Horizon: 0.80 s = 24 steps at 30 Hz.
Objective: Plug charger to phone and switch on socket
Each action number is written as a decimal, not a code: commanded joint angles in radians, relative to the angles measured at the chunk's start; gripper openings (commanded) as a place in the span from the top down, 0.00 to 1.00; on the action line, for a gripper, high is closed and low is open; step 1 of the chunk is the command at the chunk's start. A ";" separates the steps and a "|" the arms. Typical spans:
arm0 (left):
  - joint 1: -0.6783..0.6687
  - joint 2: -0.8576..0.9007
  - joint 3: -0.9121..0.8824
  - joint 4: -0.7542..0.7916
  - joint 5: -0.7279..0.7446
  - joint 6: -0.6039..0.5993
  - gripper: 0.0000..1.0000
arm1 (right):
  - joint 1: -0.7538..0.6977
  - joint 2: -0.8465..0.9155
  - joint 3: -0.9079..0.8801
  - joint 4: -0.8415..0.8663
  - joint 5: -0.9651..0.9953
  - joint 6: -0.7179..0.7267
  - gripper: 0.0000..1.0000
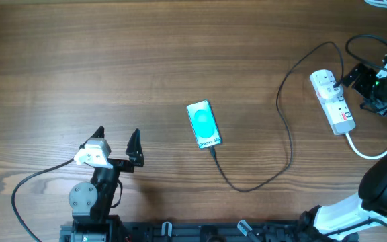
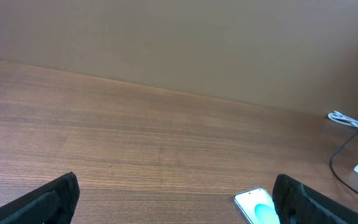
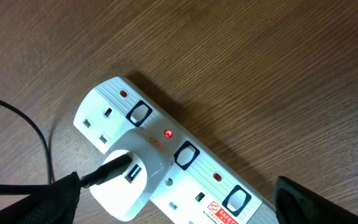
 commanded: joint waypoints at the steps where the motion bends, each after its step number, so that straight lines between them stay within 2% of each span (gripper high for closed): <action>1: -0.003 -0.011 -0.004 -0.007 -0.016 0.019 0.00 | 0.005 -0.013 0.014 0.002 -0.013 -0.010 0.00; 20: -0.003 -0.011 -0.004 -0.007 -0.016 0.019 0.00 | 0.005 -0.006 0.014 0.020 -0.013 -0.010 0.00; 24: -0.003 -0.011 -0.004 -0.007 -0.016 0.019 0.00 | 0.005 -0.068 0.014 0.020 -0.013 -0.010 0.00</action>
